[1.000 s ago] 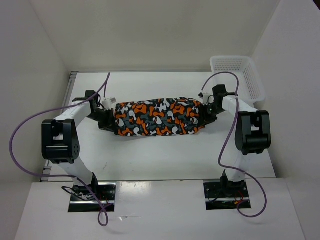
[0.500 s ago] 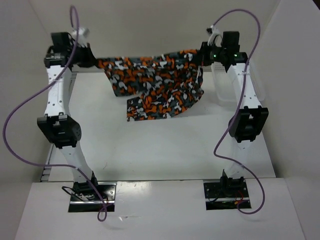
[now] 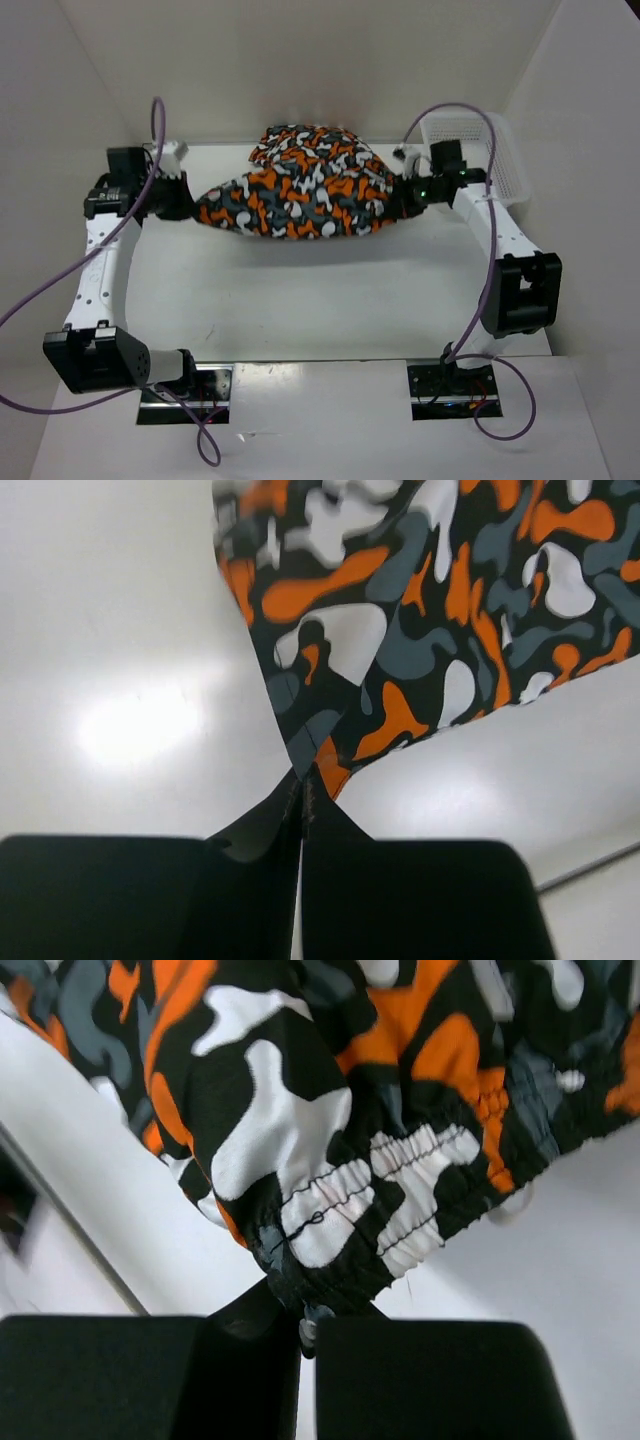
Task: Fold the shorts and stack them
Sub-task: Flatten the shorts out, then fold the shorts
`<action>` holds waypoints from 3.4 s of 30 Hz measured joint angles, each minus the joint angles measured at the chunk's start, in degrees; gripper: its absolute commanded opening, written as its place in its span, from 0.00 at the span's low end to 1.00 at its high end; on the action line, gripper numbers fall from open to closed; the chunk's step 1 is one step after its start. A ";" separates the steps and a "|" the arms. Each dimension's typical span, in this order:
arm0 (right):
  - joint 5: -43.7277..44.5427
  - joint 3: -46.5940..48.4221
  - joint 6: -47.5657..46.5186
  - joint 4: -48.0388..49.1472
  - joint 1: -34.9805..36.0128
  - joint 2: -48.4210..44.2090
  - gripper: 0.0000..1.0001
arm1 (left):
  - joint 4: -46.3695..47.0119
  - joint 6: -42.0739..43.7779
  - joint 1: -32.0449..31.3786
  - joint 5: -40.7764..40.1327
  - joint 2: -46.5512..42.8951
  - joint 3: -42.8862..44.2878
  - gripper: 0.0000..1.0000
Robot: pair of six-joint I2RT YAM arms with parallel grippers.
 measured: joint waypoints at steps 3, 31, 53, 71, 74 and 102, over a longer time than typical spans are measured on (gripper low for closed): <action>6.49 -11.17 -8.59 -5.53 3.63 -0.02 0.00 | -3.28 -0.02 -0.35 -3.26 -0.61 -12.72 0.00; 32.22 -11.50 -34.23 -28.94 12.68 -10.95 0.85 | -17.20 0.02 -11.04 -18.73 -10.43 -19.91 0.70; 44.78 7.89 2.69 10.36 7.72 24.90 0.80 | 28.94 -0.22 -19.37 -28.79 25.40 -24.90 0.70; 38.66 1.53 -3.13 10.67 4.35 24.92 0.90 | 13.44 0.04 -20.59 -30.16 17.40 -18.03 0.77; 37.68 1.57 -4.22 10.49 4.35 25.31 0.90 | 15.87 0.00 -21.55 -25.53 23.58 -0.76 0.78; 34.32 0.11 -7.74 8.20 4.35 25.81 0.82 | 9.84 -0.07 -19.26 -11.02 95.93 91.08 0.80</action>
